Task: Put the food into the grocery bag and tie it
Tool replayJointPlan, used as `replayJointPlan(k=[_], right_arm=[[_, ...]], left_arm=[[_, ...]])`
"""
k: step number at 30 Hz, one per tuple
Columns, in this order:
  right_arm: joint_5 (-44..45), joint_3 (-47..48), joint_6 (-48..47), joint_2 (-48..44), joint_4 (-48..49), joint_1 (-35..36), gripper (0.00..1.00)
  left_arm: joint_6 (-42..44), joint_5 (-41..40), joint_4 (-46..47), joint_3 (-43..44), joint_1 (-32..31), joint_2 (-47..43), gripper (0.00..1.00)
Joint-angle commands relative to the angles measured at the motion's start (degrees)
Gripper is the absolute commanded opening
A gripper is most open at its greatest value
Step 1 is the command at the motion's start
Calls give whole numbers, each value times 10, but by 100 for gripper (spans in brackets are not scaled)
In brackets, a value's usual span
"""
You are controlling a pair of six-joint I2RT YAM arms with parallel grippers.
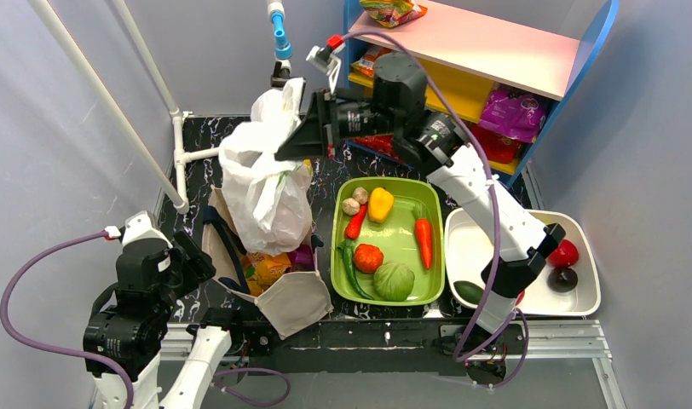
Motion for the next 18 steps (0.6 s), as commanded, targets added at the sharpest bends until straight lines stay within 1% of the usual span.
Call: replayJointPlan(k=[1, 4, 7, 10, 15, 18], right_arm=[[-35, -11, -35, 3, -9, 40, 1], [-55, -13, -48, 17, -43, 58, 1], [-83, -22, -41, 24, -56, 68, 1], [-96, -55, -42, 17, -65, 74, 1], [-86, -135, -43, -12, -67, 70, 1], [-80, -148, -48, 2, -110, 68, 1]], left_arm=[[10, -15, 1, 1, -1, 11, 62], [3, -17, -3, -1, -1, 22, 62], [-4, -17, 0, -8, -1, 25, 62], [-7, -19, 8, -17, -1, 22, 61], [-17, -15, 16, -33, -1, 25, 57], [-25, -10, 23, -44, -1, 23, 54]])
